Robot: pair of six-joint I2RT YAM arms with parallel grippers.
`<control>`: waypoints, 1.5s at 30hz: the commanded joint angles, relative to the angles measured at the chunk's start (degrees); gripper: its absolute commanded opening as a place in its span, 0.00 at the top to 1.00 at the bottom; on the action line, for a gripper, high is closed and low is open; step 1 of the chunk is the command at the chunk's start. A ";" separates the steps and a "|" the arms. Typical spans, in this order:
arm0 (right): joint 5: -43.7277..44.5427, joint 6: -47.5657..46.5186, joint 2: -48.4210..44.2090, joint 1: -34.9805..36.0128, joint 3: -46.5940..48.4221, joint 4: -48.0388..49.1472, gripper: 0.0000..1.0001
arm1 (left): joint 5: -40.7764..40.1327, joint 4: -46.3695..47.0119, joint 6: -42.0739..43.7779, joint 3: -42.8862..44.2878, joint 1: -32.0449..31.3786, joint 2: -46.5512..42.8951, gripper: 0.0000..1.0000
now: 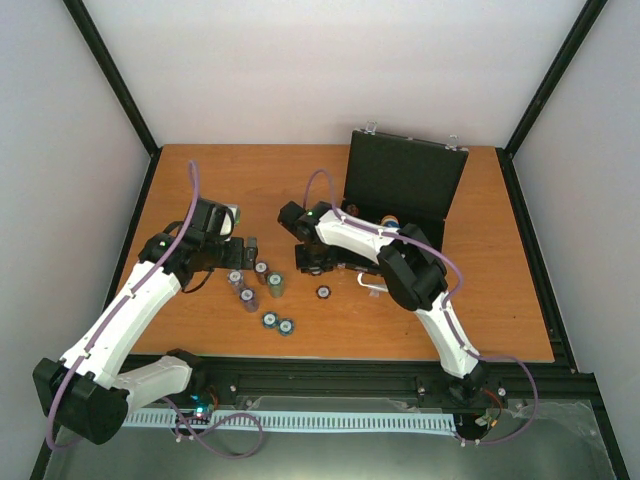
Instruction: Pack up texas hold em set
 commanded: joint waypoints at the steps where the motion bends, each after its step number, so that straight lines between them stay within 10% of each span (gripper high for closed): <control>1: 0.67 -2.53 -0.67 0.95 -0.90 -0.31 0.72 | -0.29 0.95 0.65 1.42 -0.04 -0.06 0.00; 19: 0.84 -5.56 -6.54 3.11 0.27 -3.61 0.65 | 0.24 1.16 0.44 1.13 -0.04 -0.07 0.00; 28: 9.16 -6.43 -13.07 2.10 3.57 -7.21 0.00 | 7.07 1.48 5.34 4.34 0.00 3.32 0.00; 45: 20.08 -11.92 -34.78 -13.61 -8.28 -7.16 0.00 | 19.67 8.50 10.56 13.36 -9.47 23.16 0.11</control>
